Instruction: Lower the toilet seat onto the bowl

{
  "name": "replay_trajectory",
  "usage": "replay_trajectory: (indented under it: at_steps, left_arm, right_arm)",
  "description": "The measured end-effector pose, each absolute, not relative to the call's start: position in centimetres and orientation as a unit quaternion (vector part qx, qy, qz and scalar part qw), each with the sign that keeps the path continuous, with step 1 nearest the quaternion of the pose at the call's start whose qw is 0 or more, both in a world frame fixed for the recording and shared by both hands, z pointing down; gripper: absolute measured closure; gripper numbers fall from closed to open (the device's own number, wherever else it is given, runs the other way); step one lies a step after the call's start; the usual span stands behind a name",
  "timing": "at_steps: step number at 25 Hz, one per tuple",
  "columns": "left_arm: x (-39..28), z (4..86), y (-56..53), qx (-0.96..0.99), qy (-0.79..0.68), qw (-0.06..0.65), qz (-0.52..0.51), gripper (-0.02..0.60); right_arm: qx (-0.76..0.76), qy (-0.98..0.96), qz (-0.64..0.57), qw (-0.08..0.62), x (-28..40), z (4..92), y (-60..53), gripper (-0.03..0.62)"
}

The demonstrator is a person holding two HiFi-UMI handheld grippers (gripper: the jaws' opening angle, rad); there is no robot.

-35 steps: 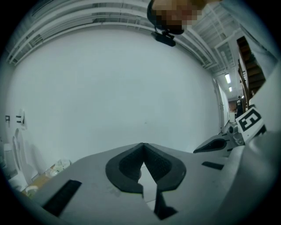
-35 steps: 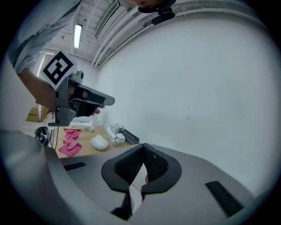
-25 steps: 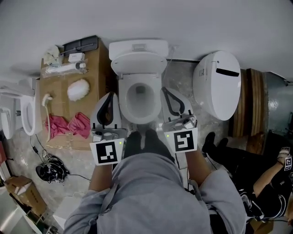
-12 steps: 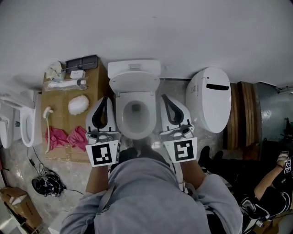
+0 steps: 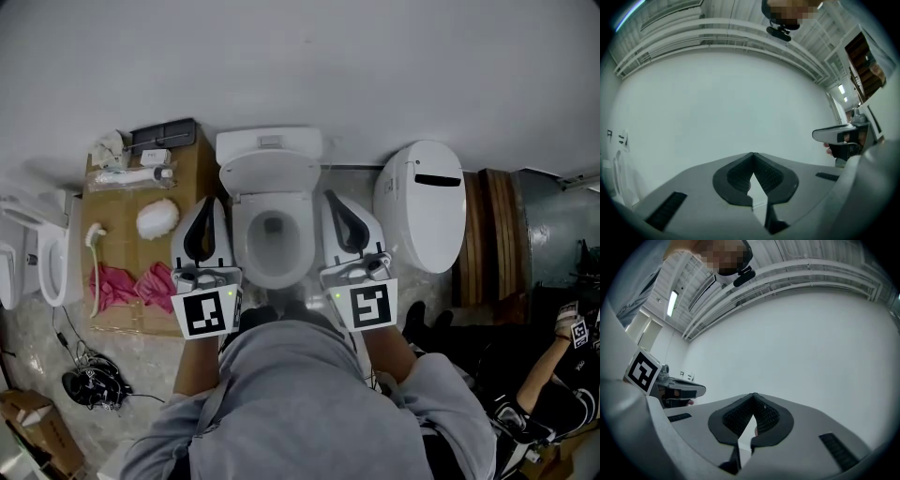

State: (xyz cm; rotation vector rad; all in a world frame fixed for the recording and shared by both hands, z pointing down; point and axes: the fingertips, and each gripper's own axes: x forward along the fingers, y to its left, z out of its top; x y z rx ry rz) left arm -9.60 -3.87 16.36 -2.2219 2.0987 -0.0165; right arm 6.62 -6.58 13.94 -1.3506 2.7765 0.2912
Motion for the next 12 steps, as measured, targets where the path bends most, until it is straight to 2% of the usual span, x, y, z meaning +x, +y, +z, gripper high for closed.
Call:
replay_trajectory:
  at_steps: [12]
  left_arm:
    - [-9.88,16.33,-4.15,-0.727,0.686,0.042,-0.007,0.583]
  right_arm:
    - [-0.432,0.897,0.09,0.017,6.08,14.19,-6.82,0.595]
